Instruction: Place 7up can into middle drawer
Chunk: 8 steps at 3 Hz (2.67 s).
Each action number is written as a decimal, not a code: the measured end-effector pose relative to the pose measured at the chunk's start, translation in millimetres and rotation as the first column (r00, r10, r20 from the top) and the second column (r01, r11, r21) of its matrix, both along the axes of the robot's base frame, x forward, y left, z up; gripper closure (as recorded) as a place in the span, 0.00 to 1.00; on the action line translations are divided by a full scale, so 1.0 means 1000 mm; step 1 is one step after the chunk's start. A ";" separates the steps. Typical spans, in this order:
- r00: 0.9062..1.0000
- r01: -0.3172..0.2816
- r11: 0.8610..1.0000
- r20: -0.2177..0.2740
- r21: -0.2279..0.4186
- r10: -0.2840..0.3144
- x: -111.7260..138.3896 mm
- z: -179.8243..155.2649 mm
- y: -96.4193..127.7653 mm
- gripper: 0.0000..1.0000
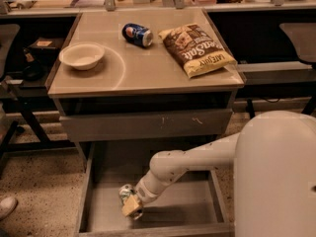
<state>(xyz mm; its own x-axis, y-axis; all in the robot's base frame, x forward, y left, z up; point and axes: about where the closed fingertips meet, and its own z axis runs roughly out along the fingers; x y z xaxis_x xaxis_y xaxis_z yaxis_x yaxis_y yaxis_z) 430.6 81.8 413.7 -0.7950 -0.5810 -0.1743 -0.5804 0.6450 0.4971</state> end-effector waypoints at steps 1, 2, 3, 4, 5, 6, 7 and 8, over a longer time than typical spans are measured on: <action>1.000 0.010 1.000 0.007 0.016 -0.010 0.011 -0.012 0.005 1.00; 1.000 0.021 0.999 0.008 0.032 -0.021 0.017 -0.022 0.008 1.00; 0.999 0.041 0.998 -0.002 0.042 -0.041 0.020 -0.031 0.003 1.00; 0.999 0.054 0.998 -0.012 0.040 -0.053 0.023 -0.038 -0.002 1.00; 0.998 0.065 0.997 -0.026 0.037 -0.064 0.025 -0.044 -0.006 1.00; 0.998 0.065 0.997 -0.026 0.037 -0.064 0.025 -0.044 -0.006 0.81; 0.998 0.065 0.997 -0.026 0.037 -0.064 0.025 -0.044 -0.006 0.58; 0.998 0.065 0.997 -0.026 0.037 -0.064 0.025 -0.044 -0.006 0.35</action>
Offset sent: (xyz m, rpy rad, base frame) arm 0.0282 0.0100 -0.0317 0.0505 -0.0153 -0.0384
